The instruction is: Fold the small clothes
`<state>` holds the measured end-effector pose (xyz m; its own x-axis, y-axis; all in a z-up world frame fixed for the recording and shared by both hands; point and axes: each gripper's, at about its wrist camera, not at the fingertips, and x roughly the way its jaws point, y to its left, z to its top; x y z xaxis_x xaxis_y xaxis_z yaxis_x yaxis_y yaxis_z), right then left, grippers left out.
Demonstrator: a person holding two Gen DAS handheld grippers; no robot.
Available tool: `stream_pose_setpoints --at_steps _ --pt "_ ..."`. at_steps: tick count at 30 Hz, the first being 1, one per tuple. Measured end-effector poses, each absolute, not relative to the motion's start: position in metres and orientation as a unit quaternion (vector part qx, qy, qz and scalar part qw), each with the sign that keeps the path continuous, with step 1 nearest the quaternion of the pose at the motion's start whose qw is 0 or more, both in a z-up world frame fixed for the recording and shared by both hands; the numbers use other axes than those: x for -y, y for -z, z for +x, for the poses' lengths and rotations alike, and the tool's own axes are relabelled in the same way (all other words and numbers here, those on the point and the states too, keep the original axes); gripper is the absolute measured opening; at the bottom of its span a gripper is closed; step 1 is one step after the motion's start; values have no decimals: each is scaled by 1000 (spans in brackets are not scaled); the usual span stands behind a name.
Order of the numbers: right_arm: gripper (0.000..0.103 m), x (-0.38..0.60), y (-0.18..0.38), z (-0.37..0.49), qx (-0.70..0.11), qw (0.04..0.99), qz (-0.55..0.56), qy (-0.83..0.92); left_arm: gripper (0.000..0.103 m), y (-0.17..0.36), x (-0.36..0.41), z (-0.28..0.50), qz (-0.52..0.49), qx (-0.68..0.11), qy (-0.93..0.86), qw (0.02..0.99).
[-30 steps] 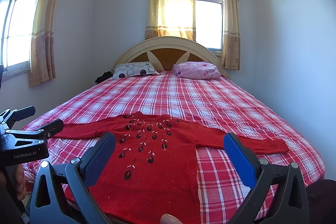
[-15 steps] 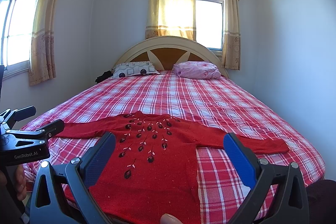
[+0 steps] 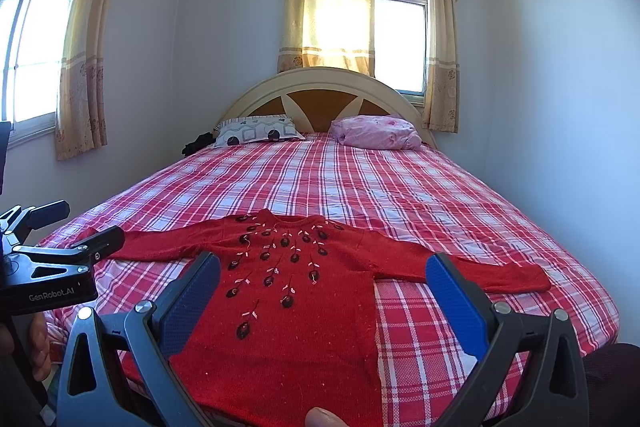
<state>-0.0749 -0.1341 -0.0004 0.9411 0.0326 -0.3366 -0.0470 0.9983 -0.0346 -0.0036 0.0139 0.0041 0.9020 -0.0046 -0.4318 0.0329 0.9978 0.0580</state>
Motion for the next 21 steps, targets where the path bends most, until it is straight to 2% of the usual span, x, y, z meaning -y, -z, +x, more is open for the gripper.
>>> stream_pose_setpoints --at_steps 9,21 --pt "102 136 24 -57 -200 979 -20 -24 103 12 -14 11 31 -239 5 970" --pt "102 199 90 4 -296 954 36 13 103 75 -11 65 53 -300 -2 952"
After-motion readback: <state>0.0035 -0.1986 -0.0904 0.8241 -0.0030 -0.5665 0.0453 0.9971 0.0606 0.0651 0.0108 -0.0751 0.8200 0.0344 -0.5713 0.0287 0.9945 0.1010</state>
